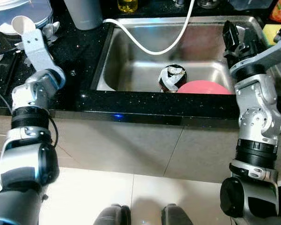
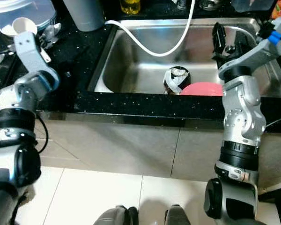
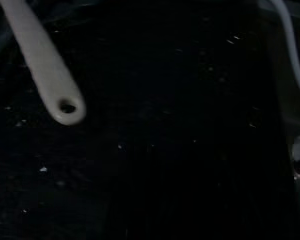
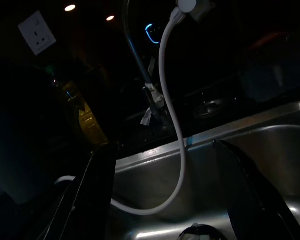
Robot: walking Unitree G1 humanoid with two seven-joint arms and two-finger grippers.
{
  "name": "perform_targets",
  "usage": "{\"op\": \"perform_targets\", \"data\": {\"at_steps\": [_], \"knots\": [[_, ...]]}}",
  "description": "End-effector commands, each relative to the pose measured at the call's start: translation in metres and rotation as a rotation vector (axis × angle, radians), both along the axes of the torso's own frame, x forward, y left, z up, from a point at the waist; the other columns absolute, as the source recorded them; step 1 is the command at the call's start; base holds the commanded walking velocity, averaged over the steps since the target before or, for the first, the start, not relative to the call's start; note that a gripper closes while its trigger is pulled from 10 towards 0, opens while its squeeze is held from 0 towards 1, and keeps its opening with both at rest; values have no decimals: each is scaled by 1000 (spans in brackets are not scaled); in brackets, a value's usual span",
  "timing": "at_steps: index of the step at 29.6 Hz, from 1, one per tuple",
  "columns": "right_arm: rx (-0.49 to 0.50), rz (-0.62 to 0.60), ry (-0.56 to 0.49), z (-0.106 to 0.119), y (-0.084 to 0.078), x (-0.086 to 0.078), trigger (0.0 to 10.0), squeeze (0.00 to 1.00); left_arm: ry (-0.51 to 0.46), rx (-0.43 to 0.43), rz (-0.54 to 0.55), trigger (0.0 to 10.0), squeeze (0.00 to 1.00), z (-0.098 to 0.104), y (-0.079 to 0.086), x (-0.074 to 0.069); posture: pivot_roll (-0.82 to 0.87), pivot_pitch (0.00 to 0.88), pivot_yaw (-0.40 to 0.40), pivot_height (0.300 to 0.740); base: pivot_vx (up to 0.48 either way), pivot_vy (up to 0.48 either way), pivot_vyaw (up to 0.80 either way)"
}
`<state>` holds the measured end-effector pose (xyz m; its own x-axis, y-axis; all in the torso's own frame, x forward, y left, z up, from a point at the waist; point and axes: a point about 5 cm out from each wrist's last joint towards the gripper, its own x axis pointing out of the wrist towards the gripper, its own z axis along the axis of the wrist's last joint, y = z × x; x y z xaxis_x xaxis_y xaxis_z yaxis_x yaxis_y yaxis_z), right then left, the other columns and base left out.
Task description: Kitchen organization
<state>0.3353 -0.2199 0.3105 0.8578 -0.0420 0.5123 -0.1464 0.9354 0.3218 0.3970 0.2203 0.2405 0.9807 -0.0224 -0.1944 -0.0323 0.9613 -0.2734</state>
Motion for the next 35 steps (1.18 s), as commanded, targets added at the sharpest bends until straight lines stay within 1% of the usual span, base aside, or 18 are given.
{"op": "perform_targets", "data": {"at_steps": [1, 5, 9, 12, 15, 17, 18, 19, 20, 21, 22, 23, 24, 25, 28, 31, 33, 35], "knots": [[5, 0, -8, 1, -1, 0, 10000, 0, 157, -15, -34, 10000, 0, -40, -10, -6, -97, 169, 123, 740, 0, 0, 0], [6, -1, -8, 0, -1, 0, 10000, 0, 167, -13, -73, 10000, 0, -44, -19, -10, -91, 170, 121, 740, 0, 0, 0], [8, 0, -8, 0, 0, 0, 10000, 0, 171, -9, -87, 10000, 0, -45, -20, -13, -88, 169, 122, 740, 0, 0, 0], [14, 5, -13, 0, 1, 1, 10000, 0, 174, 6, -62, 10000, 0, -44, -11, -20, -78, 161, 123, 740, 0, 0, 0], [17, 7, -14, 0, 2, 1, 10000, 0, 180, 12, -51, 10000, 0, -45, -8, -23, -76, 161, 123, 740, 0, 0, 0], [19, 11, -16, 1, 3, 1, 10000, 0, 193, 26, -28, 10000, 0, -48, -2, -28, -75, 159, 123, 740, 0, 0, 0], [20, 13, -16, 1, 4, 1, 10000, 0, 199, 43, -18, 8745, 0, -49, 0, -30, -72, 157, 122, 740, 0, 0, 0], [20, 13, -16, 1, 4, 1, 10000, 0, 199, 43, -18, 8745, 0, -49, 0, -30, -72, 157, 122, 740, 0, 0, 0], [21, 15, -17, 1, 4, 2, 10000, 0, 192, 119, 4, 9608, 0, -49, 5, -32, -72, 156, 122, 740, 0, 0, 0], [22, 16, -18, 1, 5, 2, 10000, 0, 173, 212, 28, 10000, 0, -46, 9, -34, -74, 156, 122, 740, 0, 0, 0], [22, 18, -20, 1, 5, 2, 10000, 0, 150, 273, 33, 10000, 0, -42, 11, -34, -73, 155, 122, 740, 0, 0, 0], [21, 19, -23, 2, 5, 2, 10000, 0, 125, 314, 49, 10000, 0, -36, 14, -35, -72, 154, 123, 740, 0, 0, 0], [21, 19, -23, 2, 5, 2, 10000, 0, 125, 314, 49, 10000, 0, -36, 14, -35, -72, 154, 123, 740, 0, 0, 0], [21, 19, -24, 2, 5, 2, 10000, 0, 103, 342, 62, 10000, 0, -29, 16, -35, -74, 154, 123, 740, 0, 0, 0], [23, 19, -25, 2, 5, 2, 10000, 0, 52, 359, 91, 10000, 0, -11, 21, -36, -72, 154, 122, 740, 0, 0, 0], [23, 19, -25, 2, 5, 2, 10000, 0, 38, 356, 88, 10000, 0, -5, 22, -36, -71, 153, 122, 740, 0, 0, 0], [24, 20, -25, 2, 6, 2, 10000, 0, 29, 335, 49, 10000, 0, 4, 23, -35, -70, 154, 123, 740, 0, 0, 0], [25, 21, -25, 2, 6, 2, 10000, 0, 31, 321, 32, 10000, 0, 5, 23, -35, -70, 155, 123, 740, 0, 0, 0]]}}
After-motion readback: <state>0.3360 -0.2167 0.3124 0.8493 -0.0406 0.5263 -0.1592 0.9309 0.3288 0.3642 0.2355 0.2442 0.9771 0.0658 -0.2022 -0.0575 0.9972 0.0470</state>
